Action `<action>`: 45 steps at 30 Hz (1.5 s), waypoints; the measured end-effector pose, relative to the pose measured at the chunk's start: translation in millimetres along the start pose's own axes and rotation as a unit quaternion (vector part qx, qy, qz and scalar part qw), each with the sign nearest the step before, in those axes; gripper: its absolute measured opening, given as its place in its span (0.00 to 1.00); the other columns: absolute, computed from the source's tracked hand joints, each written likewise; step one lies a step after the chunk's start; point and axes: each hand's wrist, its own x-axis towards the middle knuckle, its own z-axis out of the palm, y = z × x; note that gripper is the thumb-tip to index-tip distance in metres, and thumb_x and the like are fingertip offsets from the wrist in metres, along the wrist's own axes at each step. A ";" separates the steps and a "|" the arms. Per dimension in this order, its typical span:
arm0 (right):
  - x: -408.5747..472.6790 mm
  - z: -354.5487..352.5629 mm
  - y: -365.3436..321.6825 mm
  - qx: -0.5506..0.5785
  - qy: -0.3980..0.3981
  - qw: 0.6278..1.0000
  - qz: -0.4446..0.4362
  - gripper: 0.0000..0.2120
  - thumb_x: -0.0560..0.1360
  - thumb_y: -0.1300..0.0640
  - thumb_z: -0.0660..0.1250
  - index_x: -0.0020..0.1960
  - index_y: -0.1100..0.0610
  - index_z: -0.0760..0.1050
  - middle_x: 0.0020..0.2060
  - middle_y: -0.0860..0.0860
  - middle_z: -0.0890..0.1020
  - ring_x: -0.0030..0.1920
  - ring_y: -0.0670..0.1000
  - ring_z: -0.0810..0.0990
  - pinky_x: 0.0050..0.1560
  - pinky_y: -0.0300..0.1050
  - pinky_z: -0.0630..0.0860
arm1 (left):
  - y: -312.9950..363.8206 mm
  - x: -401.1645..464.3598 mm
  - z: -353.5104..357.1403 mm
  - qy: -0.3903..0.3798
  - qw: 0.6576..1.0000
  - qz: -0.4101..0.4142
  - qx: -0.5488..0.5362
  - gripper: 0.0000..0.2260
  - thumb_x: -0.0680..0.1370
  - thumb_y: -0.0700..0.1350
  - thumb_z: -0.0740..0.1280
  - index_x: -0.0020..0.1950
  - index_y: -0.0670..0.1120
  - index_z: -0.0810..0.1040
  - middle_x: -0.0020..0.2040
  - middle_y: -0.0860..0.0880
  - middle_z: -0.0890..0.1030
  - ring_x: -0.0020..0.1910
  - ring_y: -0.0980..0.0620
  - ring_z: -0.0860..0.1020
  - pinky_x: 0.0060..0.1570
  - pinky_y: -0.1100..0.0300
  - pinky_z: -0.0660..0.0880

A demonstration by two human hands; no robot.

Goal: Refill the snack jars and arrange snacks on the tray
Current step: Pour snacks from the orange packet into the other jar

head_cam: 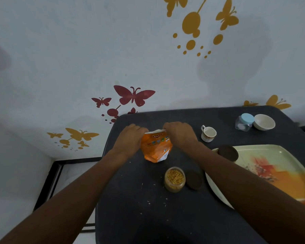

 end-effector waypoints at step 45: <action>-123.0 180.4 78.5 0.105 -0.206 0.966 0.117 0.43 0.70 0.43 0.74 0.79 0.46 0.58 0.68 0.56 0.70 0.66 0.61 0.71 0.54 0.56 0.77 | 135.2 -79.6 175.2 -0.070 0.897 -0.193 -0.392 0.47 0.62 0.52 0.86 0.76 0.44 0.68 0.72 0.46 0.73 0.73 0.46 0.70 0.71 0.42 0.68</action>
